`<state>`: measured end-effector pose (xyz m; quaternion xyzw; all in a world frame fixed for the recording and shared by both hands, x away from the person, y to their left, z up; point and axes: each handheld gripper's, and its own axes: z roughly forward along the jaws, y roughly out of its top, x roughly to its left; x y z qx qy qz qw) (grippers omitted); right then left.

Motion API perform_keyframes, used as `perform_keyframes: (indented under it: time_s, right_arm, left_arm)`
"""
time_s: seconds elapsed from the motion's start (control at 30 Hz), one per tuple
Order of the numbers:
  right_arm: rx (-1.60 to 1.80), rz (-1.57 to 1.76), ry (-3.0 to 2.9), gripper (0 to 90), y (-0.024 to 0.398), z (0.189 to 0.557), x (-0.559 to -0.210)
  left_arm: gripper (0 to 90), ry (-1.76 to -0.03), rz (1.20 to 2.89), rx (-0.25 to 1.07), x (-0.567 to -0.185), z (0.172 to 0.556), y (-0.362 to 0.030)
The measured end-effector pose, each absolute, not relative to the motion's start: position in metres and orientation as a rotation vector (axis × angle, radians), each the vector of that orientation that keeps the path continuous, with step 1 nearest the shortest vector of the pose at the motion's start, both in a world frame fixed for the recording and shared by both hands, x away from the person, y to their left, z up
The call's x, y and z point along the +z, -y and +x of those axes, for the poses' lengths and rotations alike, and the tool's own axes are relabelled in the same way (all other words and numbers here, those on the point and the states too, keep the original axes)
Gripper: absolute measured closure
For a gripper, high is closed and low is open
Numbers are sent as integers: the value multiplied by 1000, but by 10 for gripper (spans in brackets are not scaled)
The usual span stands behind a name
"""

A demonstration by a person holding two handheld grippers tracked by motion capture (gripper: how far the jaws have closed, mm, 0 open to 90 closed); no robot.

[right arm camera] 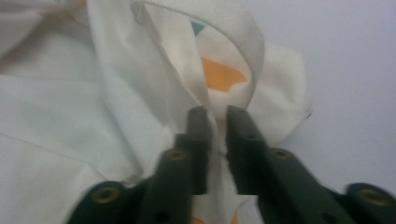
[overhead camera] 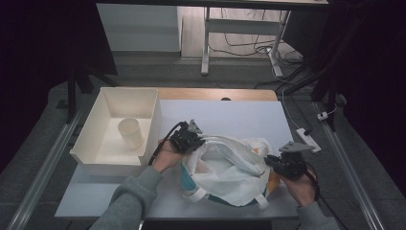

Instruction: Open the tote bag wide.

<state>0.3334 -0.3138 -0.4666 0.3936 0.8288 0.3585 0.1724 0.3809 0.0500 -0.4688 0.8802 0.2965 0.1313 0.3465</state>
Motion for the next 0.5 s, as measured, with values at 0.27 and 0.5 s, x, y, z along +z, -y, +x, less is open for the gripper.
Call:
perform_keyframes:
  time_s: [0.27, 0.5]
  right_arm:
    - [1020, 1055, -2369, 871, 302, 329, -463]
    - [1130, 1077, -2301, 878, 318, 329, -449]
  left_arm:
    - [856, -772, 2285, 346, -469, 380, -50]
    - [860, -767, 2271, 322, -468, 381, -52]
